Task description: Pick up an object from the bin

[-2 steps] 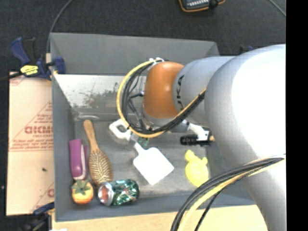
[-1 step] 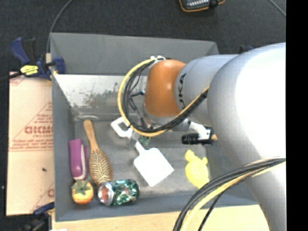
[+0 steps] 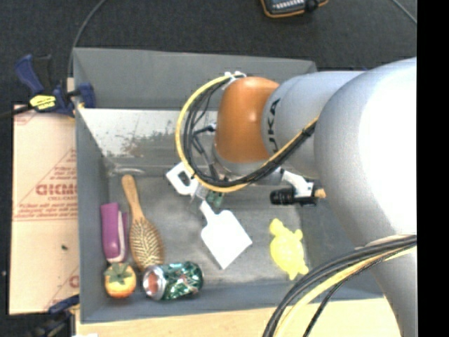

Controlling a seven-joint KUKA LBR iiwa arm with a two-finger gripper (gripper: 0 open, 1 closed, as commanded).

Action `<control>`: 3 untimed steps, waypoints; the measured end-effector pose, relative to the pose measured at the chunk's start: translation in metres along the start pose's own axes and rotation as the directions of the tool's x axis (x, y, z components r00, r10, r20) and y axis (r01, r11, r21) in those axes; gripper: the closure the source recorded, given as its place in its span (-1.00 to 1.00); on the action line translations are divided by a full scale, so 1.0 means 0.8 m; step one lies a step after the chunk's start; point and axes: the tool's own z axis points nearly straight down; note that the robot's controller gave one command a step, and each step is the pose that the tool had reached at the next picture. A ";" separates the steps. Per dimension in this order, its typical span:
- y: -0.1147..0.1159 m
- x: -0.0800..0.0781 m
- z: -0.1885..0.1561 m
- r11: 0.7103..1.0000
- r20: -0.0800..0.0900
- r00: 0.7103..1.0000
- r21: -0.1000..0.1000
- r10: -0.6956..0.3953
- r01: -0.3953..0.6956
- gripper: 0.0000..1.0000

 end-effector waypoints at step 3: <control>-0.001 -0.003 -0.087 1.000 0.004 1.000 -0.003 -0.003 0.003 1.00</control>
Offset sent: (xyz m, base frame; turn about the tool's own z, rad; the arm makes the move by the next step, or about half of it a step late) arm 0.0008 -0.0002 0.0248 -0.0004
